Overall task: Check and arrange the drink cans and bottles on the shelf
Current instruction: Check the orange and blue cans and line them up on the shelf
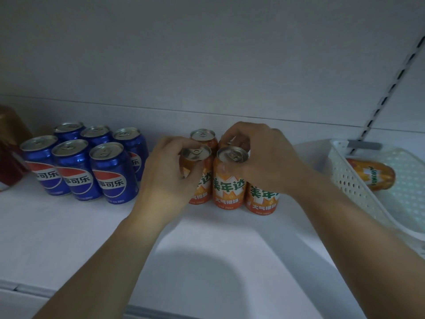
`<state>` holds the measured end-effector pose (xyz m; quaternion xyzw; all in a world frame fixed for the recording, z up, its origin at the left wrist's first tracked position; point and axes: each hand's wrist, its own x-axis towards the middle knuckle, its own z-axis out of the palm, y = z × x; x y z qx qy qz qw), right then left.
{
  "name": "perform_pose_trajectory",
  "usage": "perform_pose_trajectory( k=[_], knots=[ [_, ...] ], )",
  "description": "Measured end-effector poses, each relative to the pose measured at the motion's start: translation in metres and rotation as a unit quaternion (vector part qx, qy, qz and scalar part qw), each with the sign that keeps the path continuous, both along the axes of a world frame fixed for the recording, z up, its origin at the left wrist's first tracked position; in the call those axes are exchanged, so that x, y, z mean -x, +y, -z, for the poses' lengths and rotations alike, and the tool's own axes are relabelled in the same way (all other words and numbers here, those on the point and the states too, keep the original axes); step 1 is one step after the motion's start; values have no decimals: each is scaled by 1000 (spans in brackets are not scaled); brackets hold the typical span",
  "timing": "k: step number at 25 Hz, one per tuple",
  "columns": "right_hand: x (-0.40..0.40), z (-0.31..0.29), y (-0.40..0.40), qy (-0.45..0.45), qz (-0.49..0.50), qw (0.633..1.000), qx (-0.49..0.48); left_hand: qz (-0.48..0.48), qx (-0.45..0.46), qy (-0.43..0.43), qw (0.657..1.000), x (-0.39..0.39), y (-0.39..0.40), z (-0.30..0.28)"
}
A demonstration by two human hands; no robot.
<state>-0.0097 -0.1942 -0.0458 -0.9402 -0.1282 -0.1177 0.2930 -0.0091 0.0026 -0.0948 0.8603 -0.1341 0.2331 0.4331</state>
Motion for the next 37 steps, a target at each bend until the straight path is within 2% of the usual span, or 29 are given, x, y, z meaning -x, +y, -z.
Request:
perform_pose_trajectory(
  k=[21,26,29,32,33,35,37],
  knots=[
    [1,4,0,13,9,1000,16,11,-2,3,1000,1,-1,-2],
    [-11,-20,-6,-48,84,994,-55,2,-17,-7,1000,1,-3,-2],
    [-47,-39,0,43,74,996,26,5,-10,-9,1000,1,-6,0],
    [-70,-43,12,219,55,971,81,11,6,-11,1000,1,-7,0],
    [-75,-41,14,251,52,963,83,8,9,-10,1000,1,-7,0],
    [-80,-43,11,254,50,962,93,-1,17,-9,1000,-1,-6,0],
    [-77,-59,3,198,52,973,108,-1,31,-25,999,0,-8,-4]
  ],
)
